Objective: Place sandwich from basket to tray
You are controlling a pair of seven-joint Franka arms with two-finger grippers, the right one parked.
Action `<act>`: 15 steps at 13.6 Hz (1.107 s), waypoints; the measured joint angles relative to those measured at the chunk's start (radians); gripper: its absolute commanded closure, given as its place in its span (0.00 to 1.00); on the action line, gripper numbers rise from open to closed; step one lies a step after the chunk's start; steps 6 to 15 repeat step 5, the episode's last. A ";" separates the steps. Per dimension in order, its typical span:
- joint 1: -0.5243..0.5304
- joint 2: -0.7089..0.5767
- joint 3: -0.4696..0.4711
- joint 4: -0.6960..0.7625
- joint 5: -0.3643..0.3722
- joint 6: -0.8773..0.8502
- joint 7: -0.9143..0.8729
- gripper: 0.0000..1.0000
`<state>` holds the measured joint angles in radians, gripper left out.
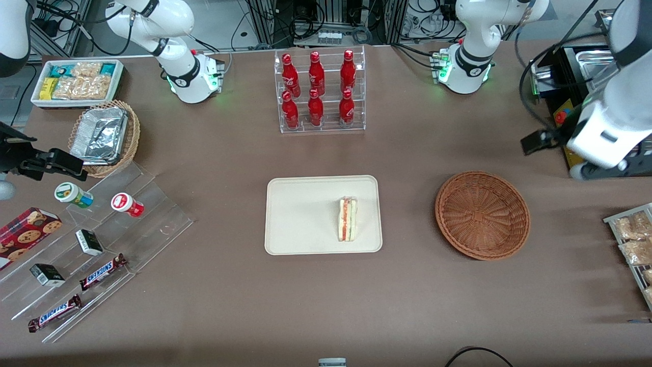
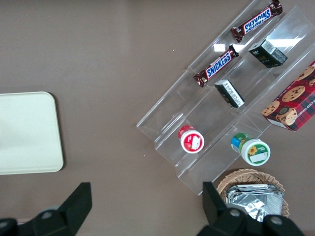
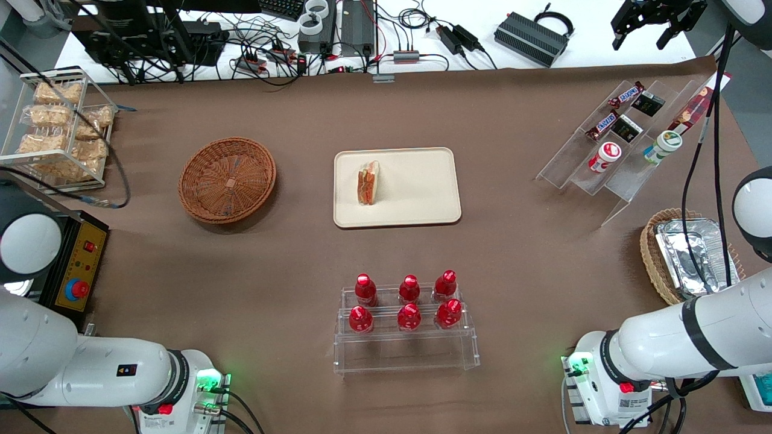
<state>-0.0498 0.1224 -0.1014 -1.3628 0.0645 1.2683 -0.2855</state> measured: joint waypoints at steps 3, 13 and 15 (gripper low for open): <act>0.000 -0.058 0.002 -0.068 -0.001 -0.025 0.023 0.00; 0.000 -0.083 0.002 -0.121 -0.016 -0.032 0.032 0.00; 0.000 -0.083 0.002 -0.121 -0.016 -0.032 0.032 0.00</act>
